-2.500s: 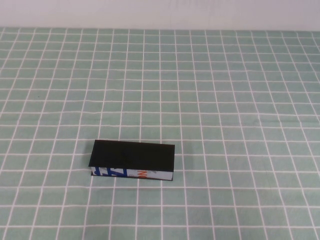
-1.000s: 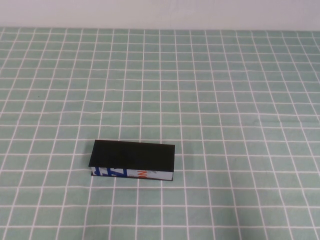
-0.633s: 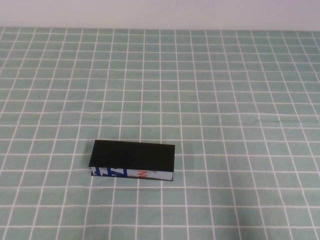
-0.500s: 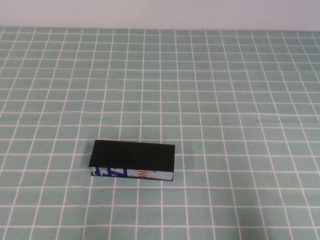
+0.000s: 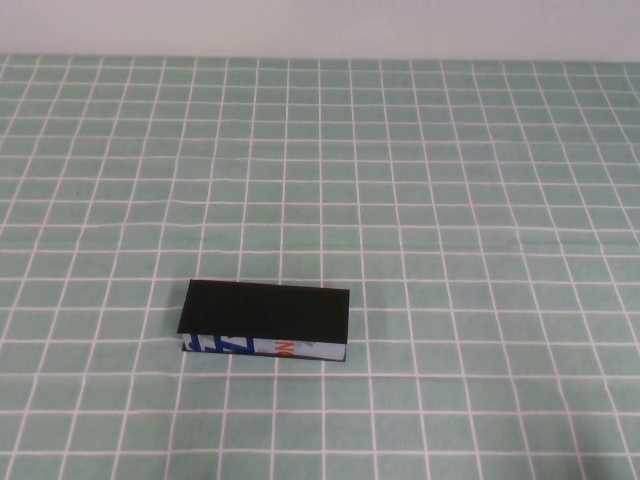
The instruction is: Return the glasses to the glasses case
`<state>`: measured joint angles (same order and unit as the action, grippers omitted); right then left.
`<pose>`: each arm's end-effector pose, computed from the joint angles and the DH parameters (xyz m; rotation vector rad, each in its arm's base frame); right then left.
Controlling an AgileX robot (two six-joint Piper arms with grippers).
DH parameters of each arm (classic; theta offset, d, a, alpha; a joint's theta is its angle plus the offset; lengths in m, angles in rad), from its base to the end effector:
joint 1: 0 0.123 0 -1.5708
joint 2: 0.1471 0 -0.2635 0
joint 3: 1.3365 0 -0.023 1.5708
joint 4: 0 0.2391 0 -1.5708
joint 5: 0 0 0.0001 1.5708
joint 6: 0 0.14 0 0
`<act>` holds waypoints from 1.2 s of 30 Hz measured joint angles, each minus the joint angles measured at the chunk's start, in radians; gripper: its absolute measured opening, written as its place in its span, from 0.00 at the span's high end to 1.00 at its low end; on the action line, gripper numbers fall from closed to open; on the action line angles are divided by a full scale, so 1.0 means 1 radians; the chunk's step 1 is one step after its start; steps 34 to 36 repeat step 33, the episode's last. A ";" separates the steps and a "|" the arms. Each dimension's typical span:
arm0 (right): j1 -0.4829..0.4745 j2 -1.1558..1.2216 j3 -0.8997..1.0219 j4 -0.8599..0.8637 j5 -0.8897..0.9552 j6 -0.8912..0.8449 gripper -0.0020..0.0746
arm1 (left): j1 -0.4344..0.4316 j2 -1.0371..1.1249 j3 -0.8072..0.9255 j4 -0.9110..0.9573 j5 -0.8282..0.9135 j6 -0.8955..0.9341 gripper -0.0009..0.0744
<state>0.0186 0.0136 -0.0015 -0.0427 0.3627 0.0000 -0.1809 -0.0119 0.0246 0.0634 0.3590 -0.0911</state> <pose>0.1108 -0.0001 0.1663 -0.0439 1.8576 -0.0289 0.1087 -0.0167 0.1600 0.1229 1.8524 -0.1272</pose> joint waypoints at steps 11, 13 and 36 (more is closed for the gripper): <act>0.000 -0.022 0.025 0.013 -0.003 0.000 0.99 | 0.000 0.000 0.000 0.000 0.000 0.000 0.99; 0.000 -0.022 0.025 0.013 -0.004 0.000 0.99 | 0.000 0.000 0.000 0.000 0.000 0.000 0.99; 0.000 -0.022 0.027 0.014 -0.005 0.000 0.99 | 0.000 0.000 0.000 0.000 0.000 0.000 0.99</act>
